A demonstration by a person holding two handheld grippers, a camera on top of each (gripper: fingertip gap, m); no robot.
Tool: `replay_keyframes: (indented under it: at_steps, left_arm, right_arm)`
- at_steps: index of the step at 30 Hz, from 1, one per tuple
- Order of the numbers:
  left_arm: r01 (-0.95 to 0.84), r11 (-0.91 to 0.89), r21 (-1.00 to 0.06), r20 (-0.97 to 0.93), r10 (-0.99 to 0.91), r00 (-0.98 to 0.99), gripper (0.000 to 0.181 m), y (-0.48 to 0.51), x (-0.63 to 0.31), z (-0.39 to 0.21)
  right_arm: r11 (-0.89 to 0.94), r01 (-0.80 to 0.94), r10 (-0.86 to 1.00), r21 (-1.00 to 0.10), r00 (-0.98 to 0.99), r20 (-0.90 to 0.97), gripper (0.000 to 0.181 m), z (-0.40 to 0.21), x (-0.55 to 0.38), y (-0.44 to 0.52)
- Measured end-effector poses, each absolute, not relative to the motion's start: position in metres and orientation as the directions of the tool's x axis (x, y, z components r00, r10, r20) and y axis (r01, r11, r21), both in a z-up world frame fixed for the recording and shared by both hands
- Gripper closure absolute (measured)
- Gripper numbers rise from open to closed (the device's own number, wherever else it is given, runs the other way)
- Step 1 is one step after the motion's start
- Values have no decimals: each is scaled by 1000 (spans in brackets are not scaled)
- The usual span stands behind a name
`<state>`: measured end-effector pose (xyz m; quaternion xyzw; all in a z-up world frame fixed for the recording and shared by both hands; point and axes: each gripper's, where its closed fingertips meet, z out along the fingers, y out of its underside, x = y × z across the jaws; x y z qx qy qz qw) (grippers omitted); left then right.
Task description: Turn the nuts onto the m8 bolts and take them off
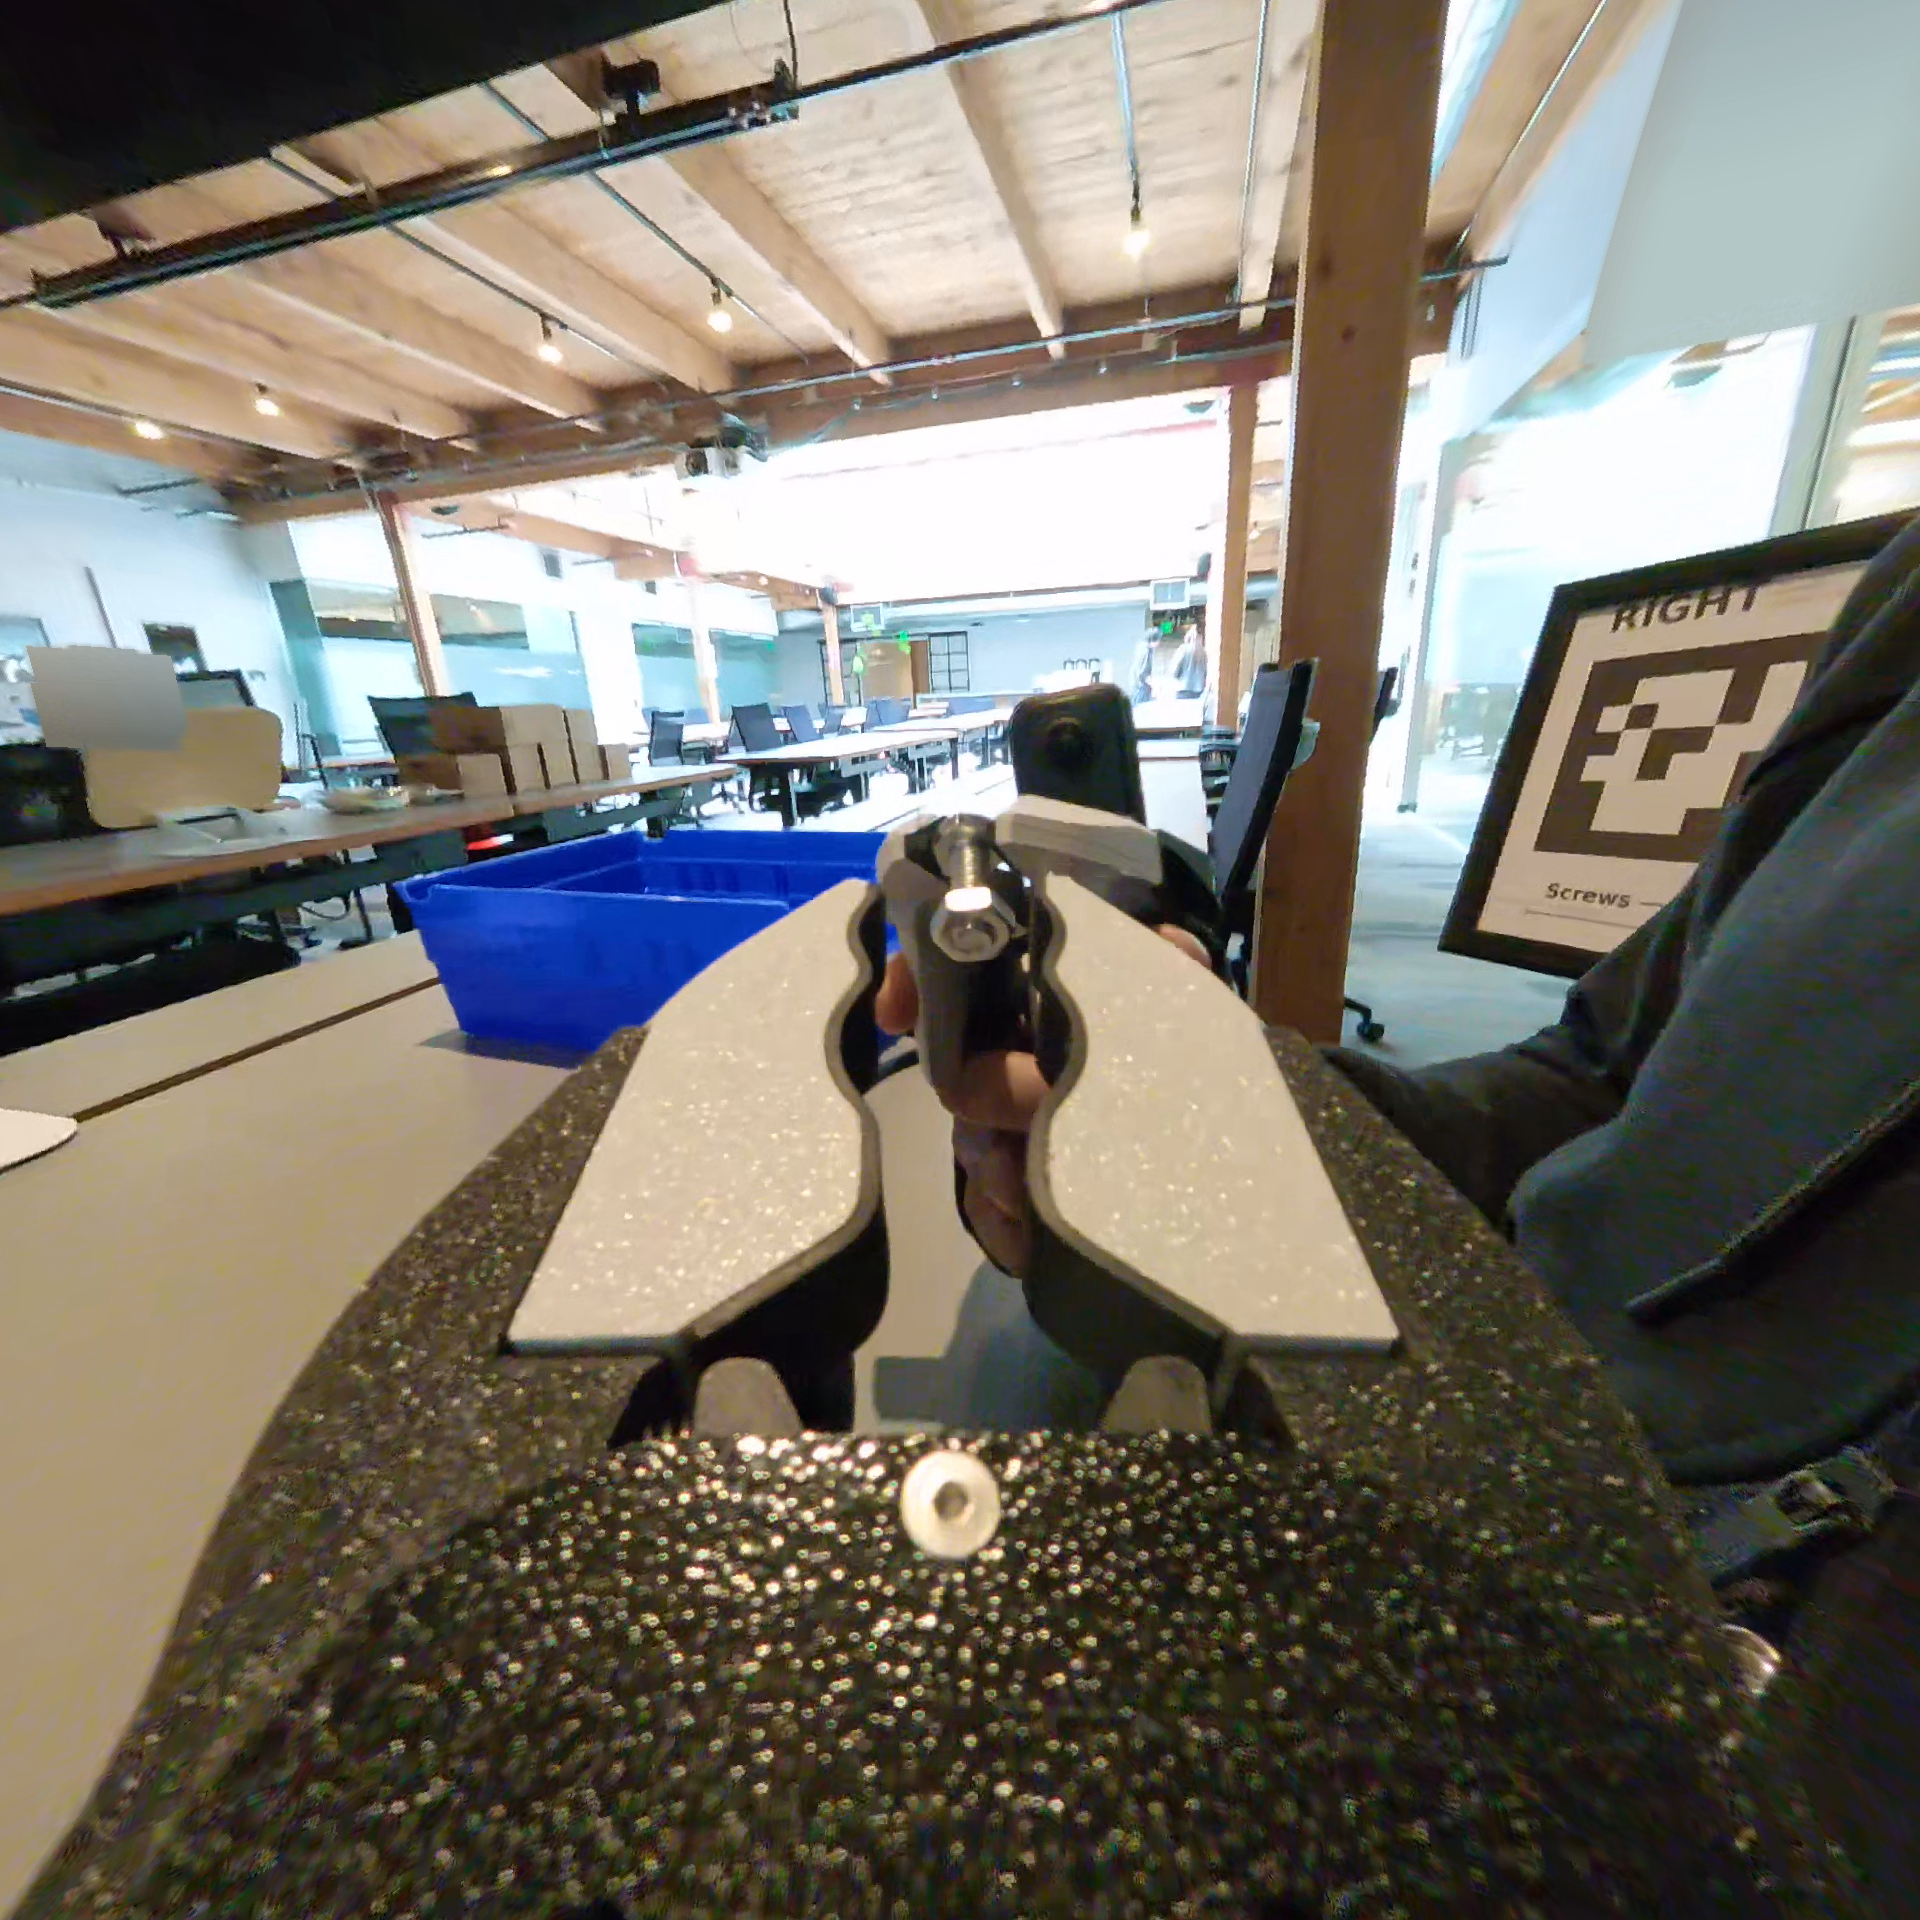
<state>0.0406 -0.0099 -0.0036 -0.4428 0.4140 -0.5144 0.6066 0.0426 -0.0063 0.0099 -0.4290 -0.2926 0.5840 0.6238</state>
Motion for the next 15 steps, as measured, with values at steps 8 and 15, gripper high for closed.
replay_keyframes:
  at_steps: [8, 15]
  left_arm:
    - [68, 470, -880, -421, -838, 347, 166, -7, 45, -9]
    - [-169, 809, -564, -767, -437, 469, 157, -14, 49, -11]
  right_arm:
    - [-47, -474, 977, -879, 161, -139, 167, 9, 43, -4]
    - [-40, -482, 976, -875, 170, -138, 167, 10, 45, -4]
